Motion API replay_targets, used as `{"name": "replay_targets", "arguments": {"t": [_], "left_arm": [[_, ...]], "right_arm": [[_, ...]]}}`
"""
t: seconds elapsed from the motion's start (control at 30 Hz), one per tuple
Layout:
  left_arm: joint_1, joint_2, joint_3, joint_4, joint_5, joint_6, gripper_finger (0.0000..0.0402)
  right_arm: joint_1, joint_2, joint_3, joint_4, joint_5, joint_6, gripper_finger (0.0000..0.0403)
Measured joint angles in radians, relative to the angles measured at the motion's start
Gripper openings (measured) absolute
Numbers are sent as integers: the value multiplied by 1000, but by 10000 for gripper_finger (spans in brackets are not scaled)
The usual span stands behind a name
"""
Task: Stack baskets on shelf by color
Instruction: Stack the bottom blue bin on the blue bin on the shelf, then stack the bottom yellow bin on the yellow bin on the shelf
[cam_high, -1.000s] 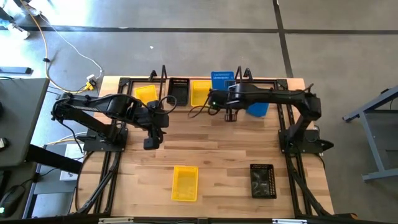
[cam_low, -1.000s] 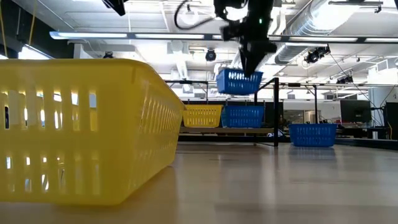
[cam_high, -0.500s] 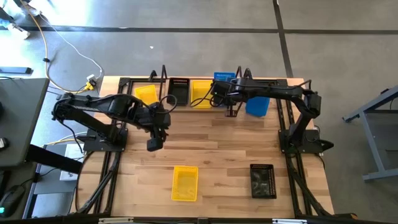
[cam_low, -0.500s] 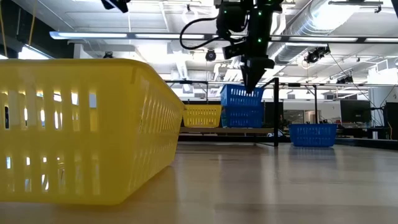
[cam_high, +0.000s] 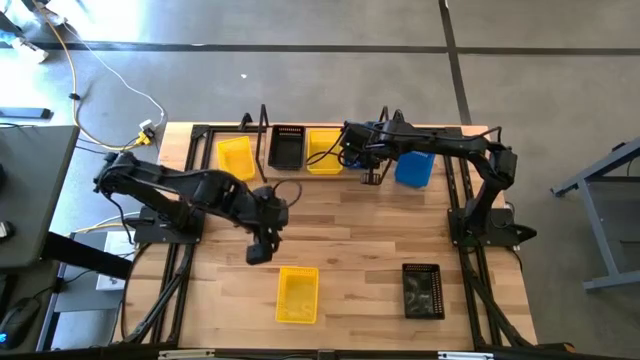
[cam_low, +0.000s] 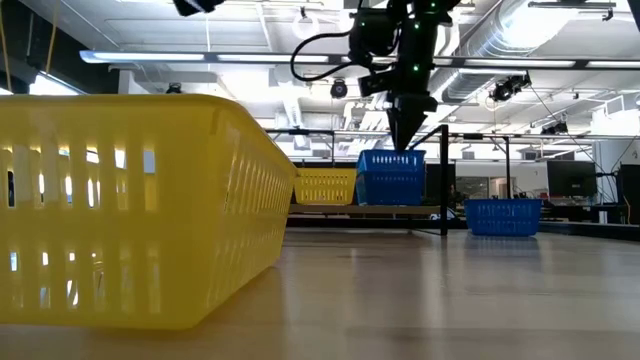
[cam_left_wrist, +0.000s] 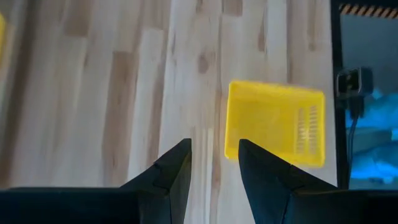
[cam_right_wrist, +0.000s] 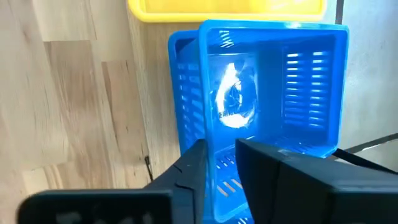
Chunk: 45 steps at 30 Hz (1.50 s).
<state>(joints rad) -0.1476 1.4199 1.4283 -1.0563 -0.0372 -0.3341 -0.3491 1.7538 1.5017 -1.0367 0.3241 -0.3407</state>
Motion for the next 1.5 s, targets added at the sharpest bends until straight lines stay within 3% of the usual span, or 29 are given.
{"name": "replay_targets", "arguments": {"t": [0.43,0.9,1.5], "left_arm": [[-132,157,0,76,-1,-56,122],[-287,340,3,224,14,-165,122],[-400,374,1,288,44,-213,122]], "right_arm": [[25,-23,123,-102,-71,140,94],[-5,-32,261,-111,-37,236,94],[-4,-32,266,-127,-45,396,94]]}}
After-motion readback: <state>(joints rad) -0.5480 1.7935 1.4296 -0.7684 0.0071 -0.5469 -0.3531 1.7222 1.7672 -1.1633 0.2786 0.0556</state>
